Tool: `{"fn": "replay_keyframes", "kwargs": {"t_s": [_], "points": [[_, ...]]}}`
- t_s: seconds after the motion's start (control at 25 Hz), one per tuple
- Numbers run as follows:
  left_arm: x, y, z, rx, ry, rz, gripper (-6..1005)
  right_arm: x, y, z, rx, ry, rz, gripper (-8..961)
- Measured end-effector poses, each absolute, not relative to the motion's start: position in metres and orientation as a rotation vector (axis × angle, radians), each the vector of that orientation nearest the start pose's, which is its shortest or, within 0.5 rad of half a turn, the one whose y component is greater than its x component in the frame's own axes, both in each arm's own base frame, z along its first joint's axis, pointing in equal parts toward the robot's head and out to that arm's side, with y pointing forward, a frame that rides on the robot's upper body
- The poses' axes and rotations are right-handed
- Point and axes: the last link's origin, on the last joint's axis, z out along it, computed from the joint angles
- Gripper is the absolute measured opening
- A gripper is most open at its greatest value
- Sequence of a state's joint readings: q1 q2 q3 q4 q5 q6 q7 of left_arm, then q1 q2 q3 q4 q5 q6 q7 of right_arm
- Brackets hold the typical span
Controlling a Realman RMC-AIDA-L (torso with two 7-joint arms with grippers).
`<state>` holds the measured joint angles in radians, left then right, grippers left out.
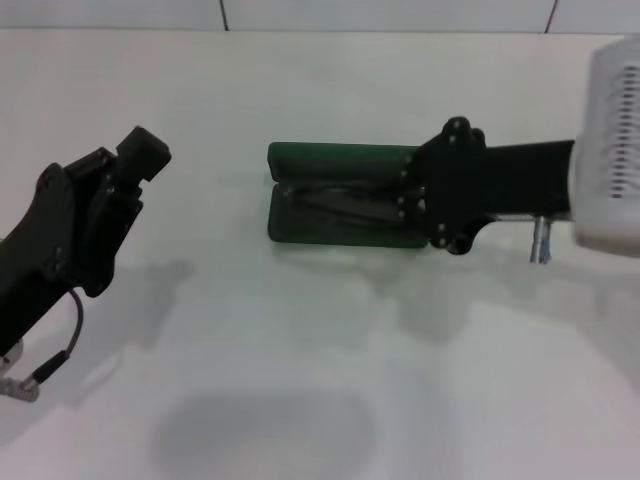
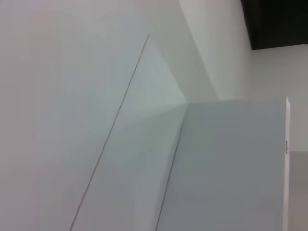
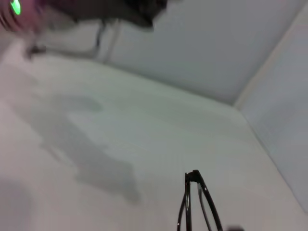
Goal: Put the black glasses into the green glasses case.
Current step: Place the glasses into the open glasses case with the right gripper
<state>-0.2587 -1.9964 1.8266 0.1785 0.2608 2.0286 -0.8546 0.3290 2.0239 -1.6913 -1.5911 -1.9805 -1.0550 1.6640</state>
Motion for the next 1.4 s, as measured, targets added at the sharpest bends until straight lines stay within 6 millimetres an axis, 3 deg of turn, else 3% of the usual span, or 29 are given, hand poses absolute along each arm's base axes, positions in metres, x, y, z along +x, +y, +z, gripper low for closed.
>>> {"fn": "replay_keyframes", "kwargs": {"t_s": [0.28,0.64,1.4], "points": [[-0.269,0.216,0.02,-2.053,-0.429,-1.74,29,0.107,0.34,-0.054,-2.63,-0.44,-0.025,62],[-0.264,0.221,0.014,-2.108,-0.417,-1.734,29,0.097,0.348,-0.105,-2.636,-0.556,-0.199,62],[-0.264,0.22,0.015,-2.13,-0.392,-1.722,29,0.107,0.362,-0.112,-2.551,-0.547,-0.213,63]]}}
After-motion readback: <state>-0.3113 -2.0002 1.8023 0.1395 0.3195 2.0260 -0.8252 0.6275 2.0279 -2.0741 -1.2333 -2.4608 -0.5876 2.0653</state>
